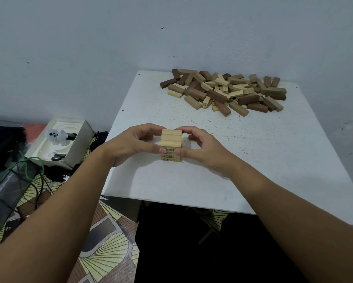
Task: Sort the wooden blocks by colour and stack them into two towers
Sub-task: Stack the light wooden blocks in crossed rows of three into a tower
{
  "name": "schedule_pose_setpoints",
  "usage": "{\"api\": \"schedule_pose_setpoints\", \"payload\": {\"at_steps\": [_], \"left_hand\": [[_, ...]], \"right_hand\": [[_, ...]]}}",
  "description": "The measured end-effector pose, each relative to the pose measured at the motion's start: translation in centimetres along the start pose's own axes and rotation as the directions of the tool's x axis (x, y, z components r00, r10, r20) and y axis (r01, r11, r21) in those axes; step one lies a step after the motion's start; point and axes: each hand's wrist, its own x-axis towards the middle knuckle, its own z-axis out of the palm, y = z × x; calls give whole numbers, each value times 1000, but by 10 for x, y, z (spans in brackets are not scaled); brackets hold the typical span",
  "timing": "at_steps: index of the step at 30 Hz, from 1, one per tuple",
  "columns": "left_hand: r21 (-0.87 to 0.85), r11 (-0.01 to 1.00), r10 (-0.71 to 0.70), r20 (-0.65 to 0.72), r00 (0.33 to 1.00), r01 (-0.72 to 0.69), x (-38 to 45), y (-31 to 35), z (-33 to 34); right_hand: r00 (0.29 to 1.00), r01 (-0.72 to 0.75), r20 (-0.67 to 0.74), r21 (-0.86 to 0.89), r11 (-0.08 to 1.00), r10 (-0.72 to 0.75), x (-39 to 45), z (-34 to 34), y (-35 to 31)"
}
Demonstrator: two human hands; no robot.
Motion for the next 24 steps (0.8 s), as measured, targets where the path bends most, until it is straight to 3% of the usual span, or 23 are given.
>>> {"api": "schedule_pose_setpoints", "payload": {"at_steps": [13,18,21,24], "left_hand": [[-55,995,-85,-5,996,84,0,-3,-9],[-200,979,-94,-226,970,49,8,30,-12],[55,997,-23,-391,920,48,24,60,-3],[244,969,87,-420,903,20,49,93,20]], "right_hand": [[999,-42,-4,21,999,42,-7,-3,-5],[982,-62,-173,80,995,75,-3,-23,-11],[943,-57,-330,-58,997,34,3,-47,-9],[914,-73,-405,-234,969,-29,8,-75,-1]]}}
